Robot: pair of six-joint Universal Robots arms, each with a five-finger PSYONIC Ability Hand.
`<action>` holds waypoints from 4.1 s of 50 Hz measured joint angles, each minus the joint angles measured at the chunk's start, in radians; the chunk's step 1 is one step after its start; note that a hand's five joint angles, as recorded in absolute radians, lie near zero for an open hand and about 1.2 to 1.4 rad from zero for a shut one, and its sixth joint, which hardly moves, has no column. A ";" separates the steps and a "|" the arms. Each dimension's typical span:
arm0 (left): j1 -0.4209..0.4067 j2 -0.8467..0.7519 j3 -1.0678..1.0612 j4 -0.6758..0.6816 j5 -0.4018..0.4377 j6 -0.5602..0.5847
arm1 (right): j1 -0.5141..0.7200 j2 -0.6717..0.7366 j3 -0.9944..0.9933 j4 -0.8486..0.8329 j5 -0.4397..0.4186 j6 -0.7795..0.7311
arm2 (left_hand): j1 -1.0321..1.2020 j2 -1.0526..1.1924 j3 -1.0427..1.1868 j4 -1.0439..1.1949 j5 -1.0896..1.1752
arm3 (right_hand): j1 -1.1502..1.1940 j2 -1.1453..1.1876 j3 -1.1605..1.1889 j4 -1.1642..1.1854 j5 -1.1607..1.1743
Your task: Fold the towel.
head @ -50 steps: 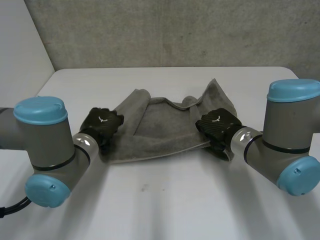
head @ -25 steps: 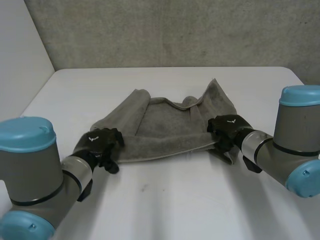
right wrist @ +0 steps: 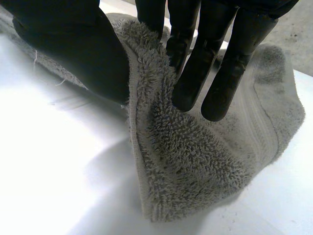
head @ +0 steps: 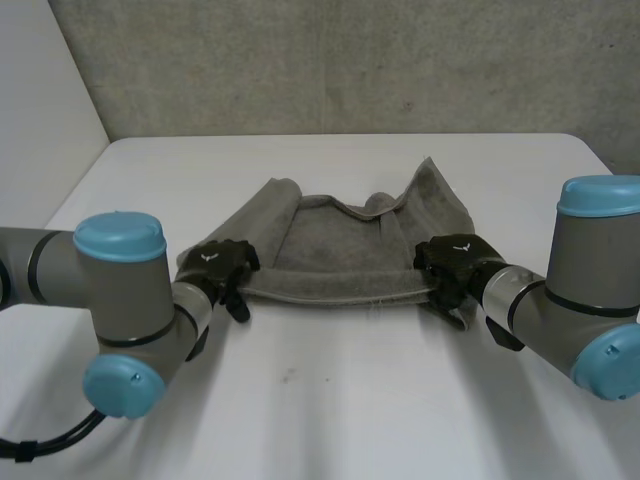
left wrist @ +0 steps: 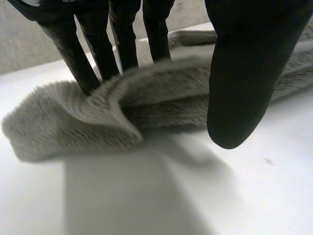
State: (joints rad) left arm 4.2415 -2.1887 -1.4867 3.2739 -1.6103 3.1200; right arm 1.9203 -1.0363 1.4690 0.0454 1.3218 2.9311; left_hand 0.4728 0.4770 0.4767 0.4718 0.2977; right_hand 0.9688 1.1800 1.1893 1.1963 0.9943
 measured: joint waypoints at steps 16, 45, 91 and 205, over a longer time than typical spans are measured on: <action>0.062 -0.001 0.013 0.088 -0.022 0.088 | -0.023 -0.018 -0.008 -0.025 0.010 -0.008 | 0.653 0.698 0.692 0.701 0.677 | 0.000 0.000 0.000 0.000 0.000; 0.069 0.308 -0.095 -0.515 -0.029 0.492 | -0.009 -0.131 -0.022 0.557 0.031 -0.707 | 0.686 0.737 0.731 0.745 0.718 | 0.000 0.000 0.000 0.000 0.002; 0.129 0.079 0.046 0.243 0.066 0.412 | -0.020 0.043 -0.220 -0.083 -0.002 -0.596 | 0.710 0.739 0.737 0.746 0.740 | 0.000 0.000 0.000 0.000 0.026; 0.202 0.083 0.204 0.079 0.119 0.467 | -0.121 -0.143 -0.179 -0.201 0.149 -0.519 | 0.725 0.740 0.738 0.746 0.746 | 0.011 0.001 0.000 0.000 0.039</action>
State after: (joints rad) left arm 4.4434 -2.1057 -1.2822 3.3526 -1.4909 3.5866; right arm 1.7992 -1.1794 1.2899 -0.1561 1.4707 2.4119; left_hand 1.1973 1.2174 1.2151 1.2176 1.0441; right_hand 0.9796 1.1813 1.1894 1.1966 1.0335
